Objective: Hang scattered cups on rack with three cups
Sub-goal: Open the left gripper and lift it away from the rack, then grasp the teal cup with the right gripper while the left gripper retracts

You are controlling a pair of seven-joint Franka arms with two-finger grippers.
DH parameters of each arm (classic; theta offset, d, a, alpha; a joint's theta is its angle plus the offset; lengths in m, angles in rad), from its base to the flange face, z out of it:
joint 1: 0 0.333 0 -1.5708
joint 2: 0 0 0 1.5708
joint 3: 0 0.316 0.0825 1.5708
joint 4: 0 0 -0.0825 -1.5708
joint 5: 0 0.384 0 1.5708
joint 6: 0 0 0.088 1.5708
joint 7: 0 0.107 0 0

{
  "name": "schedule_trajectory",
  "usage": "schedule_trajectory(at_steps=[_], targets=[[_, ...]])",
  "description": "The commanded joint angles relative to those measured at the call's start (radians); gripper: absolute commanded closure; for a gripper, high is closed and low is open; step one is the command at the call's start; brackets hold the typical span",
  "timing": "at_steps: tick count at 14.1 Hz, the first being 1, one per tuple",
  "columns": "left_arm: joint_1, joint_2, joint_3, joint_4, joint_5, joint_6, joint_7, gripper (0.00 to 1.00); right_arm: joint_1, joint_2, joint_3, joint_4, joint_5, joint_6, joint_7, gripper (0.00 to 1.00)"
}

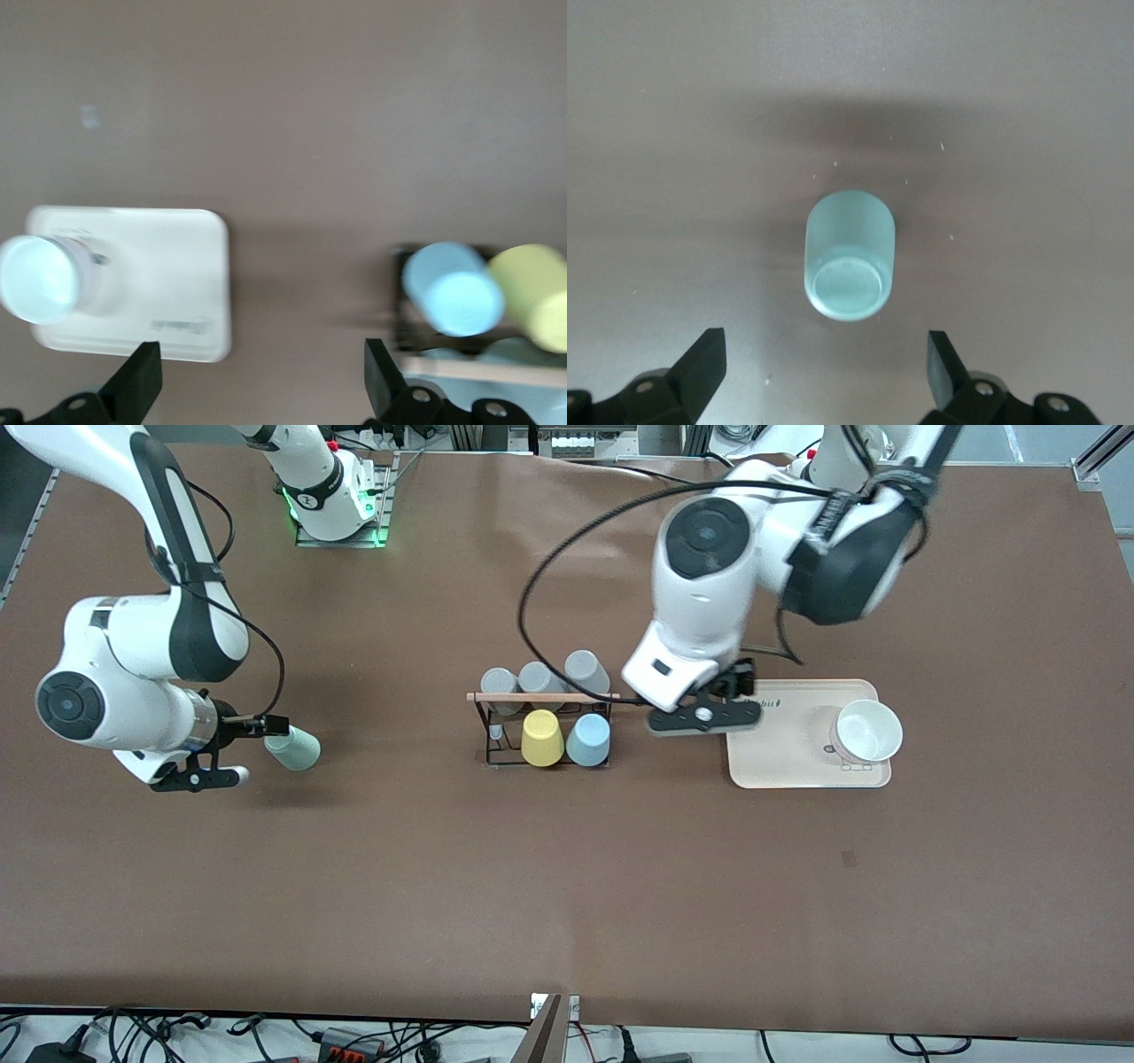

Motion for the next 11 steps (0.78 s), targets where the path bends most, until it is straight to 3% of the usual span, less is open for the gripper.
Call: schedule_trajectory(at_steps=[1, 3, 7, 9, 11], targets=[[0.111, -0.051, -0.008, -0.032, -0.022, -0.040, 0.236, 0.00, -0.011, 0.045, 0.002, -0.001, -0.009, 0.047, 0.012, 0.00], [0.180, -0.080, -0.008, -0.032, -0.035, -0.074, 0.342, 0.00, -0.013, 0.061, 0.002, -0.002, -0.010, 0.047, 0.012, 0.00], [0.354, -0.195, 0.028, -0.053, -0.227, -0.166, 0.480, 0.00, -0.014, 0.079, 0.004, -0.034, -0.009, 0.072, 0.014, 0.00], [0.281, -0.304, 0.218, -0.178, -0.250, -0.134, 0.603, 0.00, -0.013, 0.084, 0.002, -0.046, -0.009, 0.076, 0.026, 0.00], [0.243, -0.399, 0.331, -0.287, -0.259, -0.112, 0.625, 0.00, -0.014, 0.084, 0.002, -0.060, -0.009, 0.113, 0.026, 0.00]])
